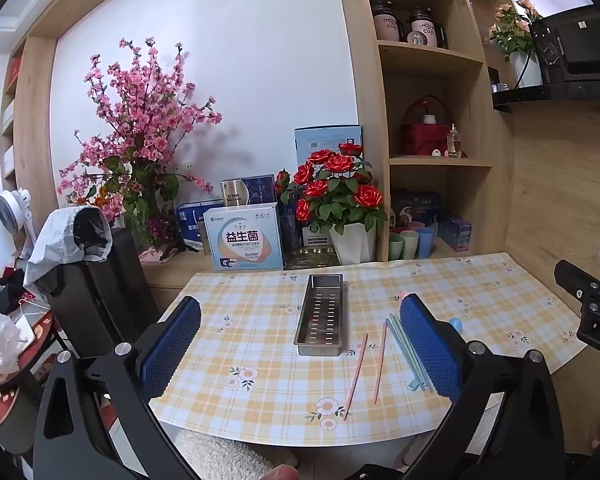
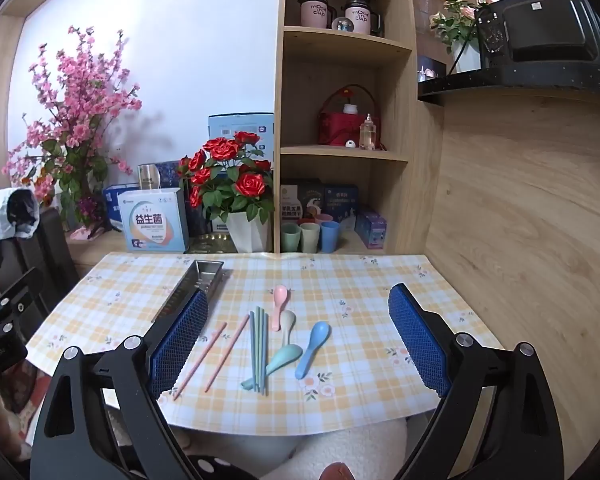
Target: Organize utensils
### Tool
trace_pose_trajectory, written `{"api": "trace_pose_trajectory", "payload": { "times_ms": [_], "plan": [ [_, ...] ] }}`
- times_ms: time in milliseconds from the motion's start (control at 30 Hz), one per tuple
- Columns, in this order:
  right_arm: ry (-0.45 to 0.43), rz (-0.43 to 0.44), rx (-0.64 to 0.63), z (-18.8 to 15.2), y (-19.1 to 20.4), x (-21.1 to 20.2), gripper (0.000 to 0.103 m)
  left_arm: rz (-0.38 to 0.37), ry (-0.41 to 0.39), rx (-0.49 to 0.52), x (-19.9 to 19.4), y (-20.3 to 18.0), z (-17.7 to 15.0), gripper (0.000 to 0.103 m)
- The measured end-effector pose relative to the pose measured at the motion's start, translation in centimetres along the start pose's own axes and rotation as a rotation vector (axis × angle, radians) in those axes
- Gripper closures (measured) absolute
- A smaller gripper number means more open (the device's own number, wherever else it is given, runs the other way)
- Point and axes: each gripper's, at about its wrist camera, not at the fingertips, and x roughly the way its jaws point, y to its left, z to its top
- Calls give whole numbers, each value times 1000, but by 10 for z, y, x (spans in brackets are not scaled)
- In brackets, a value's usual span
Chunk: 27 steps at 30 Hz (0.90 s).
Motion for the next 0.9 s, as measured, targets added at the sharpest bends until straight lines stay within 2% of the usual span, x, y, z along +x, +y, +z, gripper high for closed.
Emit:
{"api": "trace_pose_trajectory", "payload": {
  "times_ms": [900],
  "plan": [
    [6, 3, 6, -2, 1, 2, 14, 1, 6, -8, 3, 2, -3, 5]
  ]
}}
